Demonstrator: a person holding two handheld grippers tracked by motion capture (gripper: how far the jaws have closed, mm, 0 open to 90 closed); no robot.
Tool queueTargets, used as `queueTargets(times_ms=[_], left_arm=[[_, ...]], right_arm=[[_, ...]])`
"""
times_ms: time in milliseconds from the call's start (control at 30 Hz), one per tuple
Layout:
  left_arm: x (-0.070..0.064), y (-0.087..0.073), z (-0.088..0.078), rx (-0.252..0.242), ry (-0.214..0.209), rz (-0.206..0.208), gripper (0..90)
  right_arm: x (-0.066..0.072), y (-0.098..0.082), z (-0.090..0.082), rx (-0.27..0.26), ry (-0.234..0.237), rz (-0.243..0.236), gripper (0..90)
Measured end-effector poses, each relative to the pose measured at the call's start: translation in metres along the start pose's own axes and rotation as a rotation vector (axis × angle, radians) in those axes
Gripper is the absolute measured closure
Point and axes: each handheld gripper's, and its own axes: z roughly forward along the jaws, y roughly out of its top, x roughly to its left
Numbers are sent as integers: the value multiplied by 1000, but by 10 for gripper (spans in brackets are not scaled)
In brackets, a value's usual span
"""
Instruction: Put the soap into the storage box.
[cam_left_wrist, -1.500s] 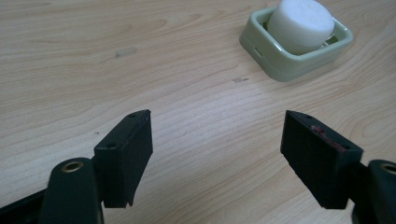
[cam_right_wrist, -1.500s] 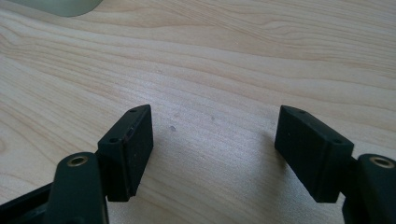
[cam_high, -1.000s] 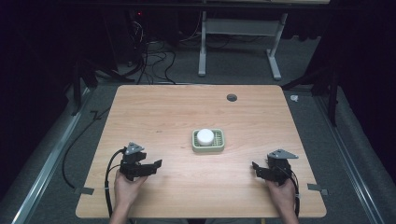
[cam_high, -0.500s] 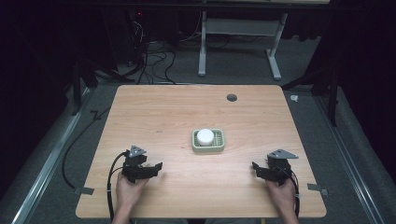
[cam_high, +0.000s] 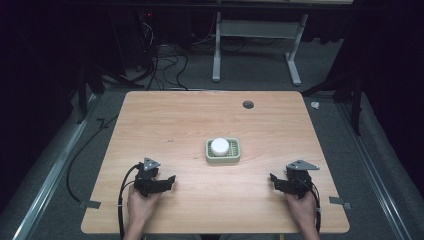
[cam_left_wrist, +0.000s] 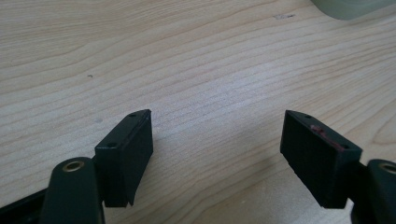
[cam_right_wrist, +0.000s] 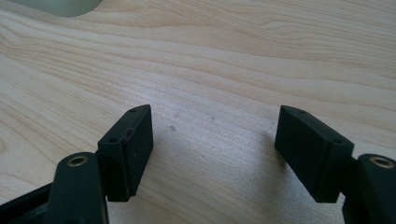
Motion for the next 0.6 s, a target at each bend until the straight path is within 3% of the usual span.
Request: queueTargets(times_ms=[233,433,500,600], left_arm=[[-1,-1,1,-18,13,8,261],[-7,-5,5,-39,59,57,254],[-8,-9,5,-70,59,54,242],[-8,-9,5,-70,63,52,239]], right_arm=[[0,0,0,0,1,1,287],[0,0,0,0,0,0,288],[0,0,0,1,1,1,287],[0,0,0,1,0,2,288]])
